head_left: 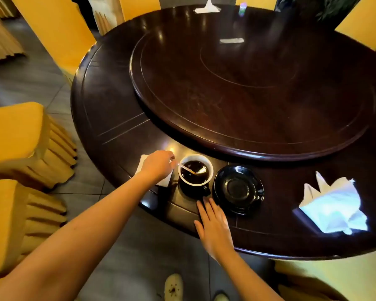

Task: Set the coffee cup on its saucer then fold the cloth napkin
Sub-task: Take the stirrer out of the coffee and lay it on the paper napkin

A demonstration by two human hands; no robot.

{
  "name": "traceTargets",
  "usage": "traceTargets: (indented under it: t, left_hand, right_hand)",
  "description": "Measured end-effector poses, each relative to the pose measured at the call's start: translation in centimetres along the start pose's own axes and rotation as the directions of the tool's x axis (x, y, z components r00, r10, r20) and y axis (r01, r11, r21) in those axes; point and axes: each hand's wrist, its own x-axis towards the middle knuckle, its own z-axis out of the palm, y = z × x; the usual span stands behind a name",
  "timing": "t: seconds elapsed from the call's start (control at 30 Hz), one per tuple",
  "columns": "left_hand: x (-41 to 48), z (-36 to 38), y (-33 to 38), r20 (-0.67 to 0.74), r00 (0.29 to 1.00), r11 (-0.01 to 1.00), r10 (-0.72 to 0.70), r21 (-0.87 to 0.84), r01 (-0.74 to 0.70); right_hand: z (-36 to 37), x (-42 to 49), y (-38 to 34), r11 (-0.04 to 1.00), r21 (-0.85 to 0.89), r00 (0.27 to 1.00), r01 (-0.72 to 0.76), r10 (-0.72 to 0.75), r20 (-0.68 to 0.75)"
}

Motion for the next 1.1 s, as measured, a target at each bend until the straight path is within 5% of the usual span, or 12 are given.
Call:
traceTargets:
  t: [0.27,0.67,1.1]
  left_hand:
    - [0.5,-1.0,1.0,-0.066,0.998,0.997,0.019,0.075,-0.014]
    - [-0.5,-3.8,1.2,-0.229,0.94,0.944,0.252,0.27,-0.187]
    - [-1.9,-2.7,2.4,-0.17,0.913,0.906,0.372,0.281,-0.317]
  right_hand:
    - [-0.6,0.0,0.0,1.0,-0.02,0.999,-0.001,0.002,0.042]
    - [-0.8,-0.2,-0.6,0.999,-0.008,0.998,-0.035,0.036,0.056]
    - [-0.9,-0.3,-0.6,0.999,0.004,0.998,-0.05,0.049,0.048]
